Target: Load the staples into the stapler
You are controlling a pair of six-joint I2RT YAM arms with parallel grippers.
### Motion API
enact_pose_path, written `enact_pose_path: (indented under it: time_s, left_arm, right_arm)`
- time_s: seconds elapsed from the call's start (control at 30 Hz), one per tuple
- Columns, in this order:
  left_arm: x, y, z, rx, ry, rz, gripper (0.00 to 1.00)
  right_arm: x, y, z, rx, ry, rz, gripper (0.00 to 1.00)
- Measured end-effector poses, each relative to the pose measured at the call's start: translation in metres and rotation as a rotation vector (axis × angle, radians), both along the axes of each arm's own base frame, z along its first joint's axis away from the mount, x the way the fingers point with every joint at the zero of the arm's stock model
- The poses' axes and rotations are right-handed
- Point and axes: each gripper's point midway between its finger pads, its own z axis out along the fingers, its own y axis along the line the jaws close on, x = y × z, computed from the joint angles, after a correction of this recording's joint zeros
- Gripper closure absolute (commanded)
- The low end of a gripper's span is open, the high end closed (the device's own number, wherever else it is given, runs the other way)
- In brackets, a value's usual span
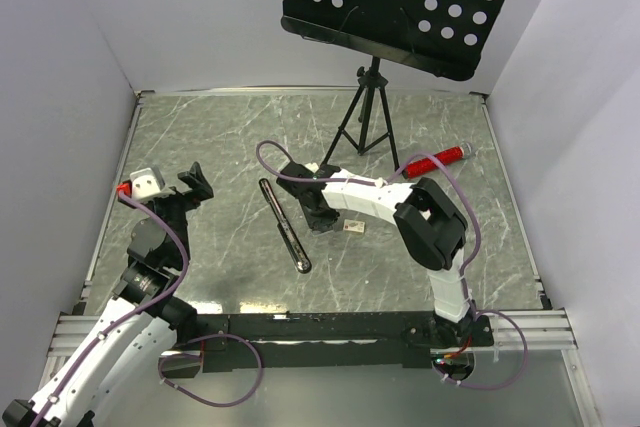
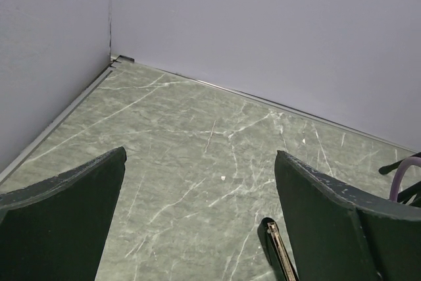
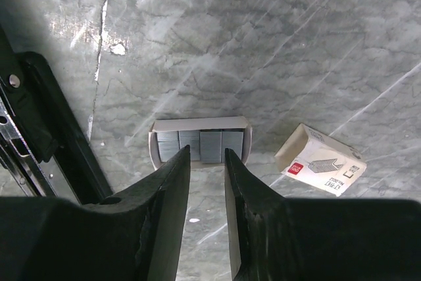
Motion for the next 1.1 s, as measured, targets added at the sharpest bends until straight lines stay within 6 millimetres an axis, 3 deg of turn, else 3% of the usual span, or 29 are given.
enact_pose_path:
  time_s: [0.6, 0.87, 1.1]
  left_arm:
    - [0.000, -0.003, 0.000, 0.003, -0.001, -0.016, 0.01]
    - [0.001, -0.004, 0.000, 0.005, 0.000, -0.023, 0.01]
    - [0.001, -0.006, -0.001, 0.009, 0.004, -0.033, 0.01]
  right_arm:
    - [0.002, 0.001, 0.000, 0.001, -0.011, -0.004, 0.65]
    - [-0.001, -0.002, -0.009, -0.010, -0.001, -0.007, 0.66]
    - [0.000, -0.001, -0.011, -0.007, -0.004, -0.006, 0.71]
